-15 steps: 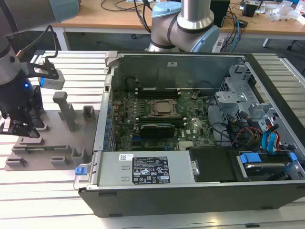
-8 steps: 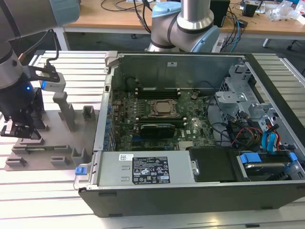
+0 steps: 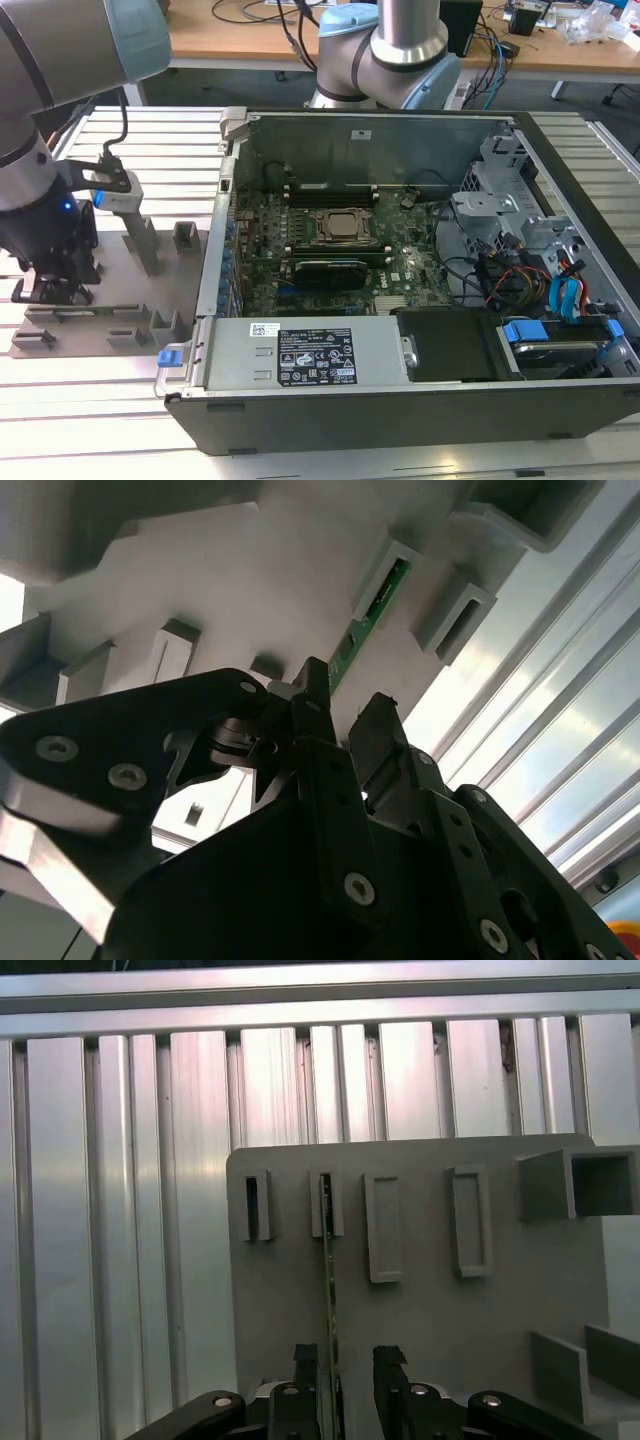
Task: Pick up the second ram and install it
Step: 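Pick up the second ram and move it above second insertion slot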
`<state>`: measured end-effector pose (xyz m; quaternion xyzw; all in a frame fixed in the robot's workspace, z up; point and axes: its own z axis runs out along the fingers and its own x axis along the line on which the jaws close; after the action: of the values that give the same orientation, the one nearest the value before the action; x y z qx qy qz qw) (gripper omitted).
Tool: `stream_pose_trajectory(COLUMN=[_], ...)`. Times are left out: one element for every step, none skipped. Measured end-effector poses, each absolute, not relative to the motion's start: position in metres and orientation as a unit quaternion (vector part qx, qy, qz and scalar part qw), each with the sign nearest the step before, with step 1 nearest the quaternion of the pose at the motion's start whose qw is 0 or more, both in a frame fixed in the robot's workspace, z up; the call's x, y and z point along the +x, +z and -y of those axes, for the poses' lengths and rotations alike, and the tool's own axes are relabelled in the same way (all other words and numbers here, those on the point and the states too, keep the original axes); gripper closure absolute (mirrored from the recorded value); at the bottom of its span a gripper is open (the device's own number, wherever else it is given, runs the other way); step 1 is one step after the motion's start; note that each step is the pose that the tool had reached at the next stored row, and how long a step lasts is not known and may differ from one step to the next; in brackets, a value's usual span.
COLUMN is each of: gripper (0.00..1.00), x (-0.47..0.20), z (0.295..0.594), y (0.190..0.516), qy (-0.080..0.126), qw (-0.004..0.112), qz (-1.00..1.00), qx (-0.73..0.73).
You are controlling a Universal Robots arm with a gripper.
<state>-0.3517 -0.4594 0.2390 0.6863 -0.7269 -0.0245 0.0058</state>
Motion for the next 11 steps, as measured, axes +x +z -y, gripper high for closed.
stream_pose_trajectory(gripper=[0.64, 0.64, 0.64, 0.64, 0.64, 0.64, 0.64, 0.64, 0.64, 0.64, 0.64], x=[-0.352, -0.352, -0.352, -0.352, -0.352, -0.352, -0.352, -0.352, -0.352, -0.352, -0.352], z=[0.460, 0.460, 0.460, 0.460, 0.460, 0.460, 0.460, 0.460, 0.460, 0.460, 0.461], y=[0.237, 0.236, 0.234, 0.232, 0.231, 0.229, 0.227, 0.224, 0.221, 0.218, 0.216], qy=[-0.025, -0.025, -0.025, -0.025, -0.025, -0.025, -0.025, -0.025, -0.025, -0.025, -0.025], qw=[0.006, 0.006, 0.006, 0.006, 0.006, 0.006, 0.006, 0.006, 0.006, 0.006, 0.006], qz=[0.727, 0.727, 0.727, 0.727, 0.727, 0.727, 0.727, 0.727, 0.727, 0.727, 0.727], qx=[0.686, 0.686, 0.686, 0.686, 0.686, 0.686, 0.686, 0.686, 0.686, 0.686, 0.686])
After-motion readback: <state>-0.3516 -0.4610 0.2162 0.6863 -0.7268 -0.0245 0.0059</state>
